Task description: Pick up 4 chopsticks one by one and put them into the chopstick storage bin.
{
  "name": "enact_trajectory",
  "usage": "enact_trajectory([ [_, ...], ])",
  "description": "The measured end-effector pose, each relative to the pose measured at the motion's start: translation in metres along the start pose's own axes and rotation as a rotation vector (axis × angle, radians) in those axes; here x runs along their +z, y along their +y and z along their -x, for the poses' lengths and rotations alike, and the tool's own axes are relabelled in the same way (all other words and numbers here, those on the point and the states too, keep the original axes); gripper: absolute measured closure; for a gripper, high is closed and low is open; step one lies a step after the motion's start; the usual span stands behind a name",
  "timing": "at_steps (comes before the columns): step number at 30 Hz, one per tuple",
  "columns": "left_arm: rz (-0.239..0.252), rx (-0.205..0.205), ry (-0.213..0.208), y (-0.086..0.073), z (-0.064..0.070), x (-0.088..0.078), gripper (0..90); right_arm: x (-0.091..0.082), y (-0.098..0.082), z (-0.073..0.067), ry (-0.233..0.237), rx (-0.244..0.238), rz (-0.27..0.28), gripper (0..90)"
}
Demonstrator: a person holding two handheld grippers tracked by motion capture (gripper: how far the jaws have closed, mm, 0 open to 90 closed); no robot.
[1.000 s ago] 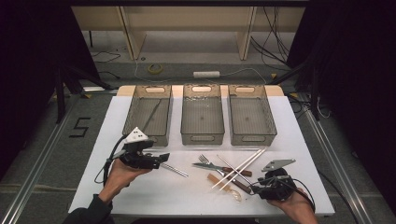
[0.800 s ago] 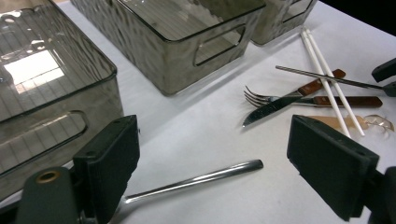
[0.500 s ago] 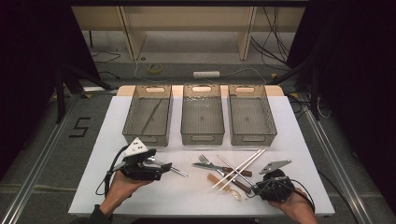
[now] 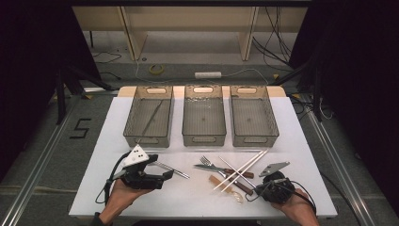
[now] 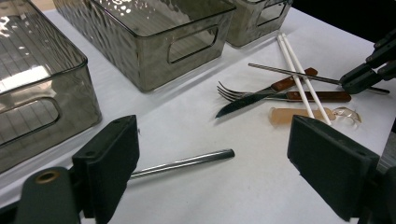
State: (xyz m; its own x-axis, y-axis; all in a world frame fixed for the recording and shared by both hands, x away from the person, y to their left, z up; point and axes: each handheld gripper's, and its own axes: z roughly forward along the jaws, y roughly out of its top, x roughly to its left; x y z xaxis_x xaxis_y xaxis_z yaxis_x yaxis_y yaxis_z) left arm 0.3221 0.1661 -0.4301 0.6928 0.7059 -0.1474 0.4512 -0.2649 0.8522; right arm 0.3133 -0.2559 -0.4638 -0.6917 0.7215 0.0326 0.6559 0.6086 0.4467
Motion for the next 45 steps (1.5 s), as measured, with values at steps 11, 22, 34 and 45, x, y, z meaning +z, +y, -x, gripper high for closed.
enact_trajectory([
  [11,0.006,-0.005,-0.001,-0.001,0.000,0.000,16.4,-0.005,0.004,-0.003,-0.001,-0.052,0.017,85.3],
  [22,0.013,0.001,-0.005,0.000,0.002,0.001,16.4,-0.019,0.016,-0.013,0.008,-0.107,0.087,85.8],
  [34,0.010,0.010,-0.023,0.002,0.002,0.004,16.5,-0.024,0.031,-0.022,0.046,-0.139,0.148,85.8],
  [45,-0.034,0.091,-0.069,0.007,0.015,0.010,16.6,-0.020,0.050,-0.043,0.095,-0.224,0.146,85.9],
])
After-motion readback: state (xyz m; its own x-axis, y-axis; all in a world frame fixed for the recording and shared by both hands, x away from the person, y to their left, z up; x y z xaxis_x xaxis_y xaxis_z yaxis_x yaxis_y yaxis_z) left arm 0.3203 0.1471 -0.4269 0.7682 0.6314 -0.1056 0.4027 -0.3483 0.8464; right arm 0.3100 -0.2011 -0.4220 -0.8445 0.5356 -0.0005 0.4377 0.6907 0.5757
